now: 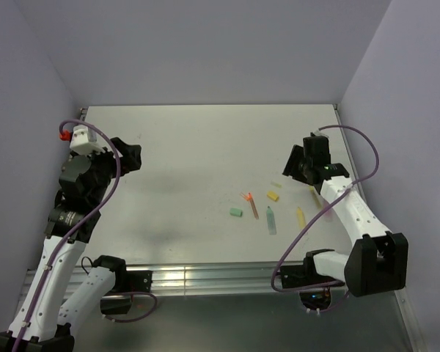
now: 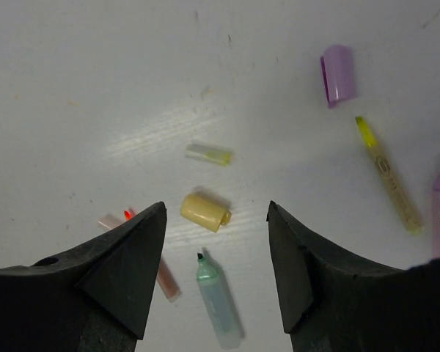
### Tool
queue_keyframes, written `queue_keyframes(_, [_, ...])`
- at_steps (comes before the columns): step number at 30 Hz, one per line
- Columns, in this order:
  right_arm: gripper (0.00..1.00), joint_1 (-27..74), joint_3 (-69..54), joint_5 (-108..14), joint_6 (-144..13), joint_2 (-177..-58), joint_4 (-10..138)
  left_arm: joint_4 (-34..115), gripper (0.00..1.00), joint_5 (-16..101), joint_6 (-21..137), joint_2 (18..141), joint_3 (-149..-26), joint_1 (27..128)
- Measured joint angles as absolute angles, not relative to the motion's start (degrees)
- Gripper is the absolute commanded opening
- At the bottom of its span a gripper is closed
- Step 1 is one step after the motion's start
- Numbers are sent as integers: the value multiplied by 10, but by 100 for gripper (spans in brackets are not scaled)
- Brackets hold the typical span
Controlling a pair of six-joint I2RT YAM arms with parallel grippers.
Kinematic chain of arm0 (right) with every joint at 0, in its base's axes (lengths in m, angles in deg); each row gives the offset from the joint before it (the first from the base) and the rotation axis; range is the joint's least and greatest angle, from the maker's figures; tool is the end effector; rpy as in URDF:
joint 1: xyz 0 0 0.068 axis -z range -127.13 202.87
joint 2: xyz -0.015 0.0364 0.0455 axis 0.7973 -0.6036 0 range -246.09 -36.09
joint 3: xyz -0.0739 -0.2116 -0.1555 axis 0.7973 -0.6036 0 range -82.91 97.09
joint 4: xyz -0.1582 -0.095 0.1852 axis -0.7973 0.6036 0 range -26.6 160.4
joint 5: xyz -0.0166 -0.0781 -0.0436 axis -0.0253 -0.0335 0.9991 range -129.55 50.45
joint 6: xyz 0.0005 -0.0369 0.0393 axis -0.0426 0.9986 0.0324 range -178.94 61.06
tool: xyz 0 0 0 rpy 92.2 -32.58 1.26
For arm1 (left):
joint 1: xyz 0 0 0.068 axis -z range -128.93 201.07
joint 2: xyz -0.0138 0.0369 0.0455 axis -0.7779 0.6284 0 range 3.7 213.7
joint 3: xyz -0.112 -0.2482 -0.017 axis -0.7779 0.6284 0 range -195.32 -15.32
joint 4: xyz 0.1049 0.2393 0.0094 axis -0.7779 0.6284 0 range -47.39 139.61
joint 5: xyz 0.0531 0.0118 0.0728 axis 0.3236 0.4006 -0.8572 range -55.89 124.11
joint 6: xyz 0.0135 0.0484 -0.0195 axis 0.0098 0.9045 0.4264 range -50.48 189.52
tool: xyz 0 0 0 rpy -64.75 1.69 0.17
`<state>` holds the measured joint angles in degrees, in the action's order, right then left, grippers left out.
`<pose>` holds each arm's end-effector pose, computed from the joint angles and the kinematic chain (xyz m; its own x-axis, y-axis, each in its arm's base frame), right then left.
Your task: Insert the pens into the pen caps
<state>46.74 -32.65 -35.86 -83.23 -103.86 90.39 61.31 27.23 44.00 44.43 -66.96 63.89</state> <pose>0.2488 0.0244 0.2646 -0.6603 0.3420 -0.6686 0.2311 0.9396 0.2525 0.1545 -0.0309 0.3763 -0.1644 -0.4012 -0.9011 0.0375 0.9103 -0.4122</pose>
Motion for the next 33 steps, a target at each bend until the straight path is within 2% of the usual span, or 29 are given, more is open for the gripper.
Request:
queue_keyframes(16, [62, 522, -410, -362, -882, -1084, 987, 614, 99, 332, 412, 433, -670, 639])
queue_keyframes(33, [60, 546, -412, -375, -896, -1170, 1004, 614, 99, 358, 396, 444, -670, 639])
